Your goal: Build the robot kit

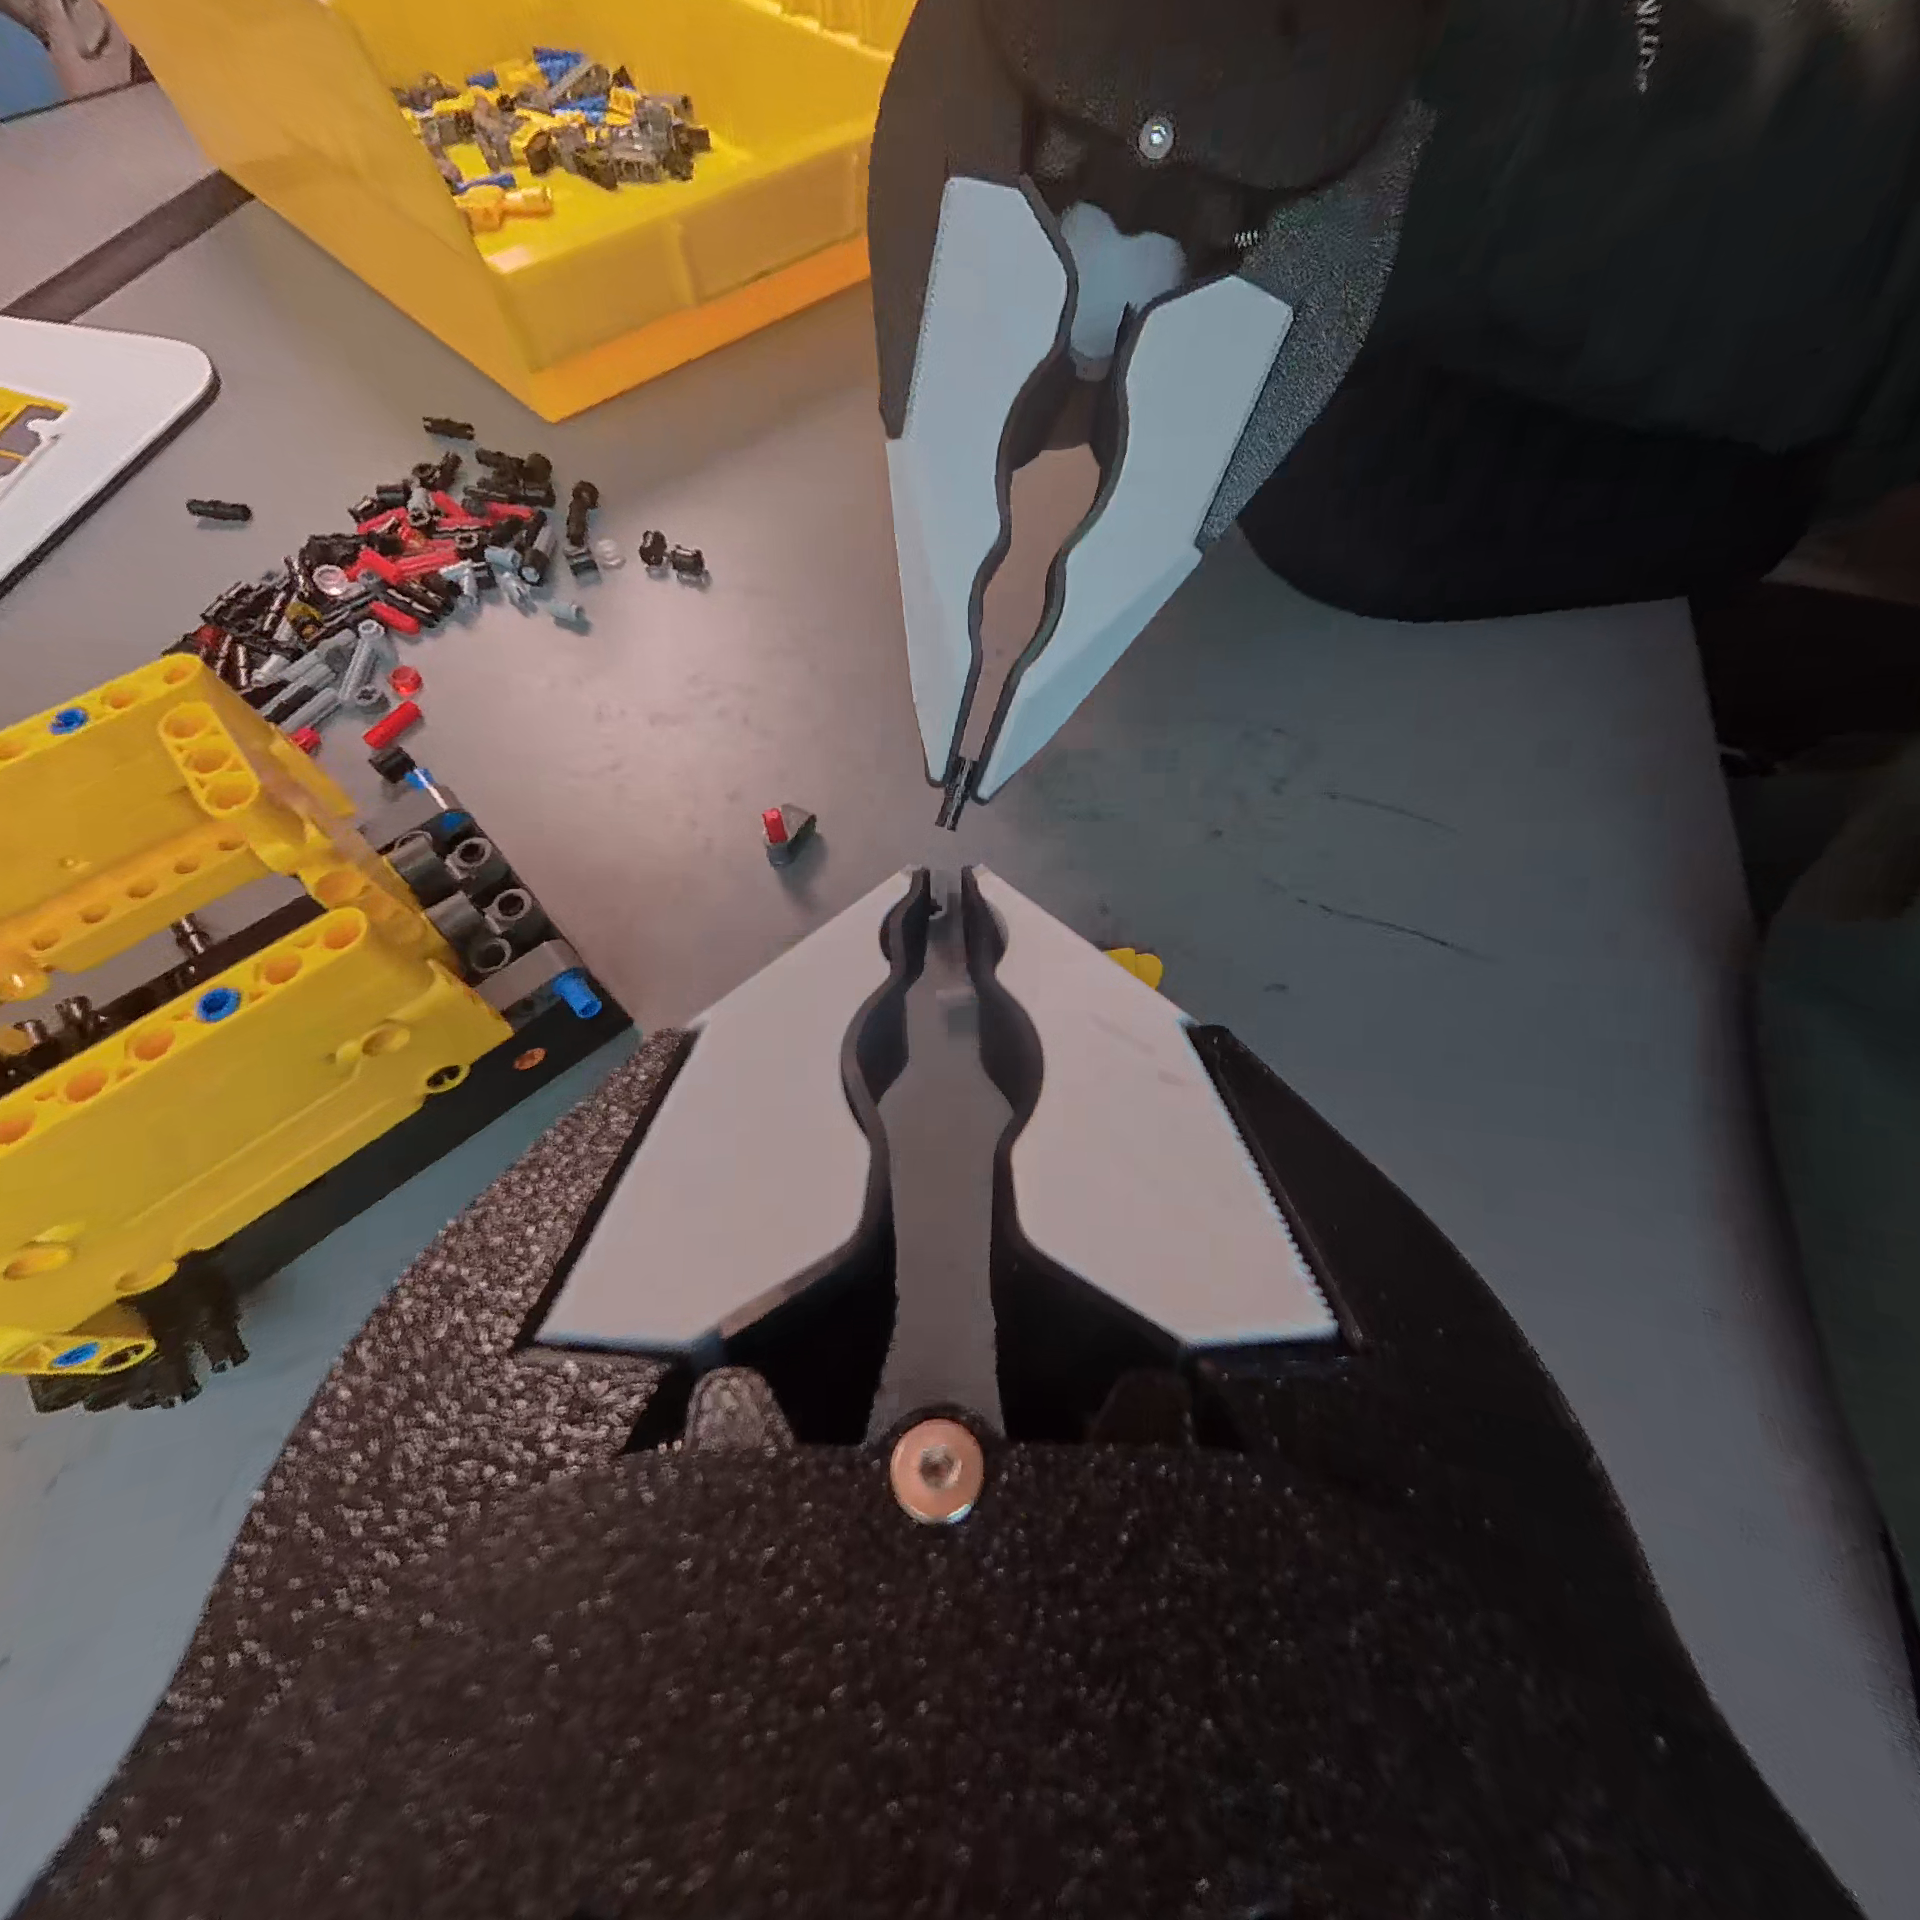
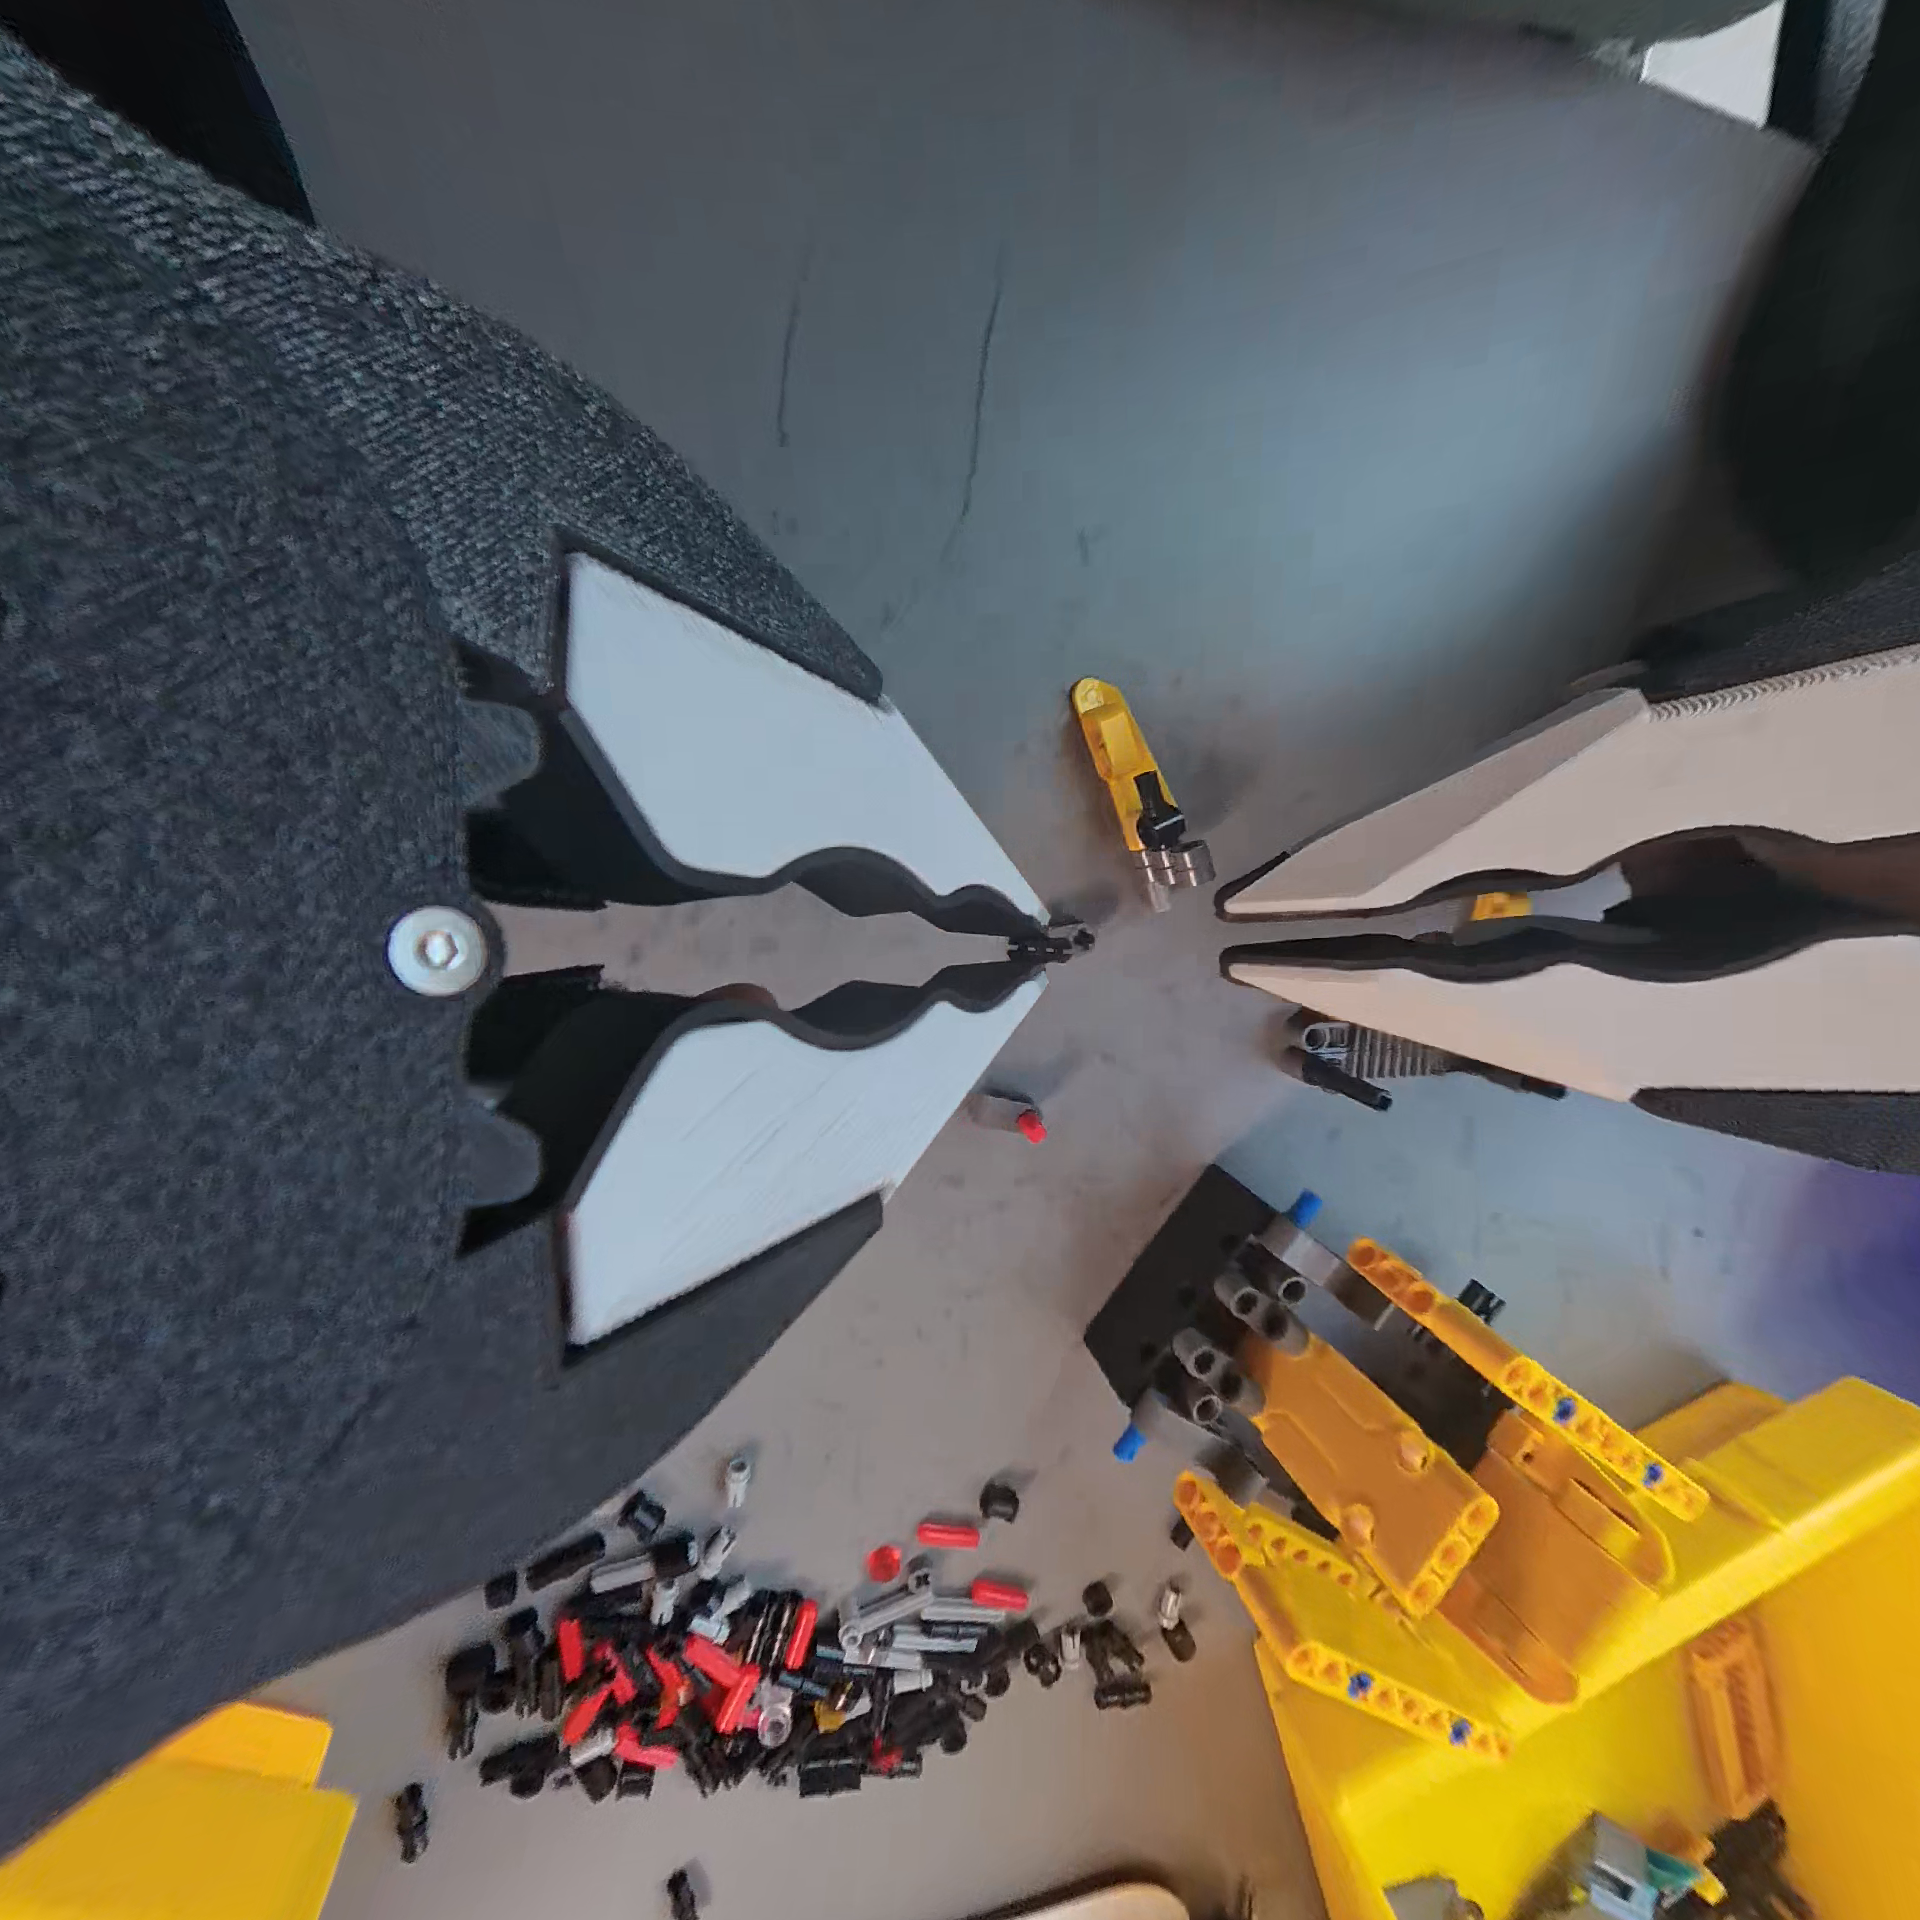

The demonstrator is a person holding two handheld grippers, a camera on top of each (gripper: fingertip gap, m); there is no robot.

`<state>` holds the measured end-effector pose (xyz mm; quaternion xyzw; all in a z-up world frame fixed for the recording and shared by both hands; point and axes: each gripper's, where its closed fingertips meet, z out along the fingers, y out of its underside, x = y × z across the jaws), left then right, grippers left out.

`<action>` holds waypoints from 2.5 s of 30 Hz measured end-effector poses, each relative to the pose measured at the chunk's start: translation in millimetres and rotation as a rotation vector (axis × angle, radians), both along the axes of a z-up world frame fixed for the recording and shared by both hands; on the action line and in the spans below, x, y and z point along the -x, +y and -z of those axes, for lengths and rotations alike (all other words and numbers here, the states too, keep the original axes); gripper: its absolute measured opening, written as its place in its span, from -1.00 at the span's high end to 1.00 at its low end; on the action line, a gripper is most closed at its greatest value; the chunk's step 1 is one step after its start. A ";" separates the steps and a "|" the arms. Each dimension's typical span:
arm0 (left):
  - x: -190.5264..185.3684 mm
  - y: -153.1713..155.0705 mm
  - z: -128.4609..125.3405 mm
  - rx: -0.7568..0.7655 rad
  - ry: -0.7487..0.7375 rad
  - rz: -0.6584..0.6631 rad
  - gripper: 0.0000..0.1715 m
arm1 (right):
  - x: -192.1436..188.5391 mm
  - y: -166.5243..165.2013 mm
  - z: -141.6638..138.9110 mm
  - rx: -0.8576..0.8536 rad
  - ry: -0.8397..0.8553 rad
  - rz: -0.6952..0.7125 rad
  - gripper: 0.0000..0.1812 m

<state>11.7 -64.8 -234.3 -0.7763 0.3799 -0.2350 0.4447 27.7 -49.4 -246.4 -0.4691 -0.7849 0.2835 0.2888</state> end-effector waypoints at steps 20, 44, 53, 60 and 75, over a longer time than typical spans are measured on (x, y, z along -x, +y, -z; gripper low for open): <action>-6.3 14.4 39.9 0.133 0.228 -0.076 0.86 | -17.5 20.5 10.3 -0.048 -0.032 0.054 0.96; -17.8 10.5 34.8 0.109 0.242 0.171 0.82 | -21.8 11.6 9.1 -0.006 -0.025 0.019 0.96; -11.6 -0.3 27.4 0.134 0.202 0.181 0.87 | -21.1 11.1 12.4 0.004 -0.032 0.019 0.96; -11.8 -0.2 28.0 0.153 0.182 0.160 0.91 | -20.9 10.1 14.7 0.008 -0.038 0.016 0.96; -11.3 3.7 33.0 0.160 0.218 0.123 0.87 | -21.3 10.0 14.9 0.006 -0.038 0.015 0.96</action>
